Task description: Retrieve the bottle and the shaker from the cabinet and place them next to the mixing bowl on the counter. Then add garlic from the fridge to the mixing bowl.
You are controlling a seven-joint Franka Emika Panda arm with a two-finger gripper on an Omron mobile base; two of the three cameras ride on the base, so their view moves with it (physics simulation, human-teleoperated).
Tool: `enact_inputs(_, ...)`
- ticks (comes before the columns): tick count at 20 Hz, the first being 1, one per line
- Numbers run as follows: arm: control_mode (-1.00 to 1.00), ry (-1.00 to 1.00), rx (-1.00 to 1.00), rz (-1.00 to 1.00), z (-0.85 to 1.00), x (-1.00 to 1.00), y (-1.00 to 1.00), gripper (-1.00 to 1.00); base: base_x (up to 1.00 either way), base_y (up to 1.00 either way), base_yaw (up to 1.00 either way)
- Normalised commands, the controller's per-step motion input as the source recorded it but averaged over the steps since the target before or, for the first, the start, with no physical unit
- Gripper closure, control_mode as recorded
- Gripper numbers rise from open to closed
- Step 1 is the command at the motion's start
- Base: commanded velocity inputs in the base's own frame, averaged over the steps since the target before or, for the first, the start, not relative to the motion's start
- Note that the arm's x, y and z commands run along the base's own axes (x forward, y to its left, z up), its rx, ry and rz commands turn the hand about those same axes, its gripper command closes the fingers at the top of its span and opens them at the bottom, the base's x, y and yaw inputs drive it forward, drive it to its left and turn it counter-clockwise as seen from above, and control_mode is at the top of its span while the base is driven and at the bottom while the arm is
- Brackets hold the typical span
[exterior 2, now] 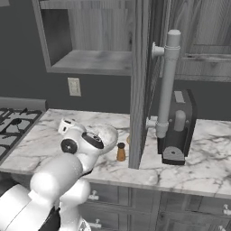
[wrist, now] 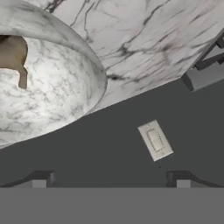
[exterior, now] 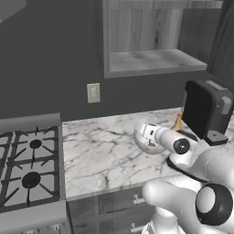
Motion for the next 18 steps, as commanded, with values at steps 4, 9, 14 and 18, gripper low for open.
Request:
enact_inputs(4, -1.00, 0.21, 0.00, 0.01, 1.00, -0.39, 0.00, -1.00, 0.00, 0.00, 0.00)
enact_inputs(9, -1.00, 0.10, -0.01, 0.00, 1.00, -0.34, 0.00, -1.00, 0.00, 0.00, 0.00)
enact_inputs(14, -1.00, -0.01, -0.13, 0.09, 1.00, -0.44, 0.36, -1.00, 0.00, 0.00, 0.00)
enact_inputs(18, -1.00, -0.09, -0.21, 0.05, 1.00, -0.73, 0.49, -1.00, 0.00, 0.00, 0.00)
